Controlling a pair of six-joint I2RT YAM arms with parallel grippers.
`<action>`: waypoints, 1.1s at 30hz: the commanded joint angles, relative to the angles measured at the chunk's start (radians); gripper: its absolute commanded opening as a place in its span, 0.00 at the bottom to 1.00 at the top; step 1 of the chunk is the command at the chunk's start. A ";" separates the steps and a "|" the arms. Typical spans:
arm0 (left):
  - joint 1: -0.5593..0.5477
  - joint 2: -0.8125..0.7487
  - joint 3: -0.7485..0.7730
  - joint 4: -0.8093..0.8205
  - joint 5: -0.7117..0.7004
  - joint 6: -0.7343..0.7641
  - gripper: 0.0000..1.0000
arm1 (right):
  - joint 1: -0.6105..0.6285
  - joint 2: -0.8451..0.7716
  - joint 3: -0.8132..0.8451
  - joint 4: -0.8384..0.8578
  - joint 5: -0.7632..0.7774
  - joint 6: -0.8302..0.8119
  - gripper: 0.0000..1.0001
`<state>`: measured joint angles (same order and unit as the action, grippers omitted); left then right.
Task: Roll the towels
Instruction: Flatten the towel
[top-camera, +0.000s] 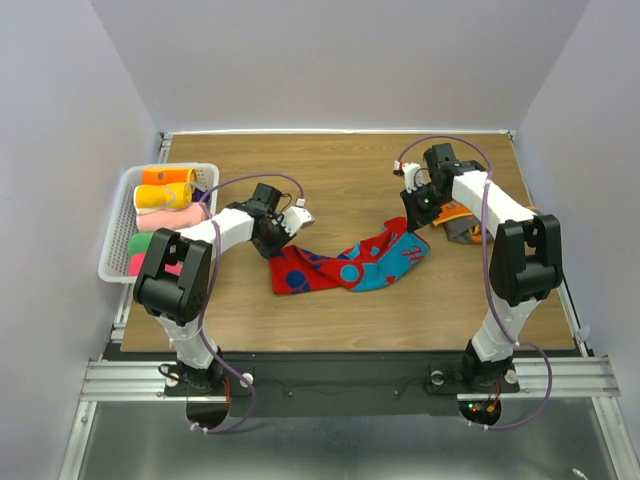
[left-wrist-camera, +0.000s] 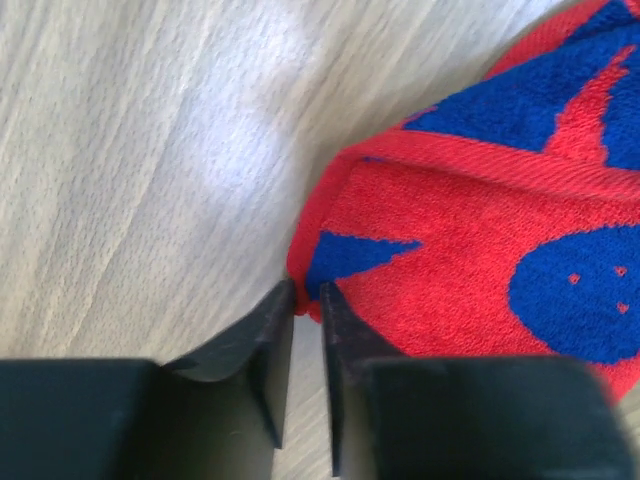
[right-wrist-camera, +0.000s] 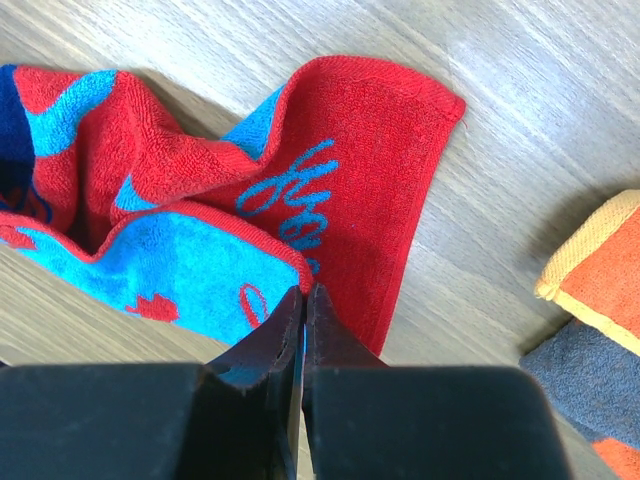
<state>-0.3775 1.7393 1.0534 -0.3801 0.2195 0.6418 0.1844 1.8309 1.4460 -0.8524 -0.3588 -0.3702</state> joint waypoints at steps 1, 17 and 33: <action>-0.049 0.039 -0.095 -0.033 -0.013 -0.040 0.16 | -0.003 -0.038 0.037 0.007 0.006 0.008 0.01; 0.129 -0.092 0.329 -0.233 -0.012 0.013 0.00 | -0.112 -0.093 0.195 0.009 -0.049 0.019 0.01; 0.178 -0.400 0.355 -0.256 0.046 0.127 0.00 | -0.237 -0.255 0.292 0.021 -0.216 0.054 0.01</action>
<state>-0.2031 1.4467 1.4200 -0.5938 0.2150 0.7059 -0.0441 1.6924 1.7496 -0.8547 -0.5056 -0.3264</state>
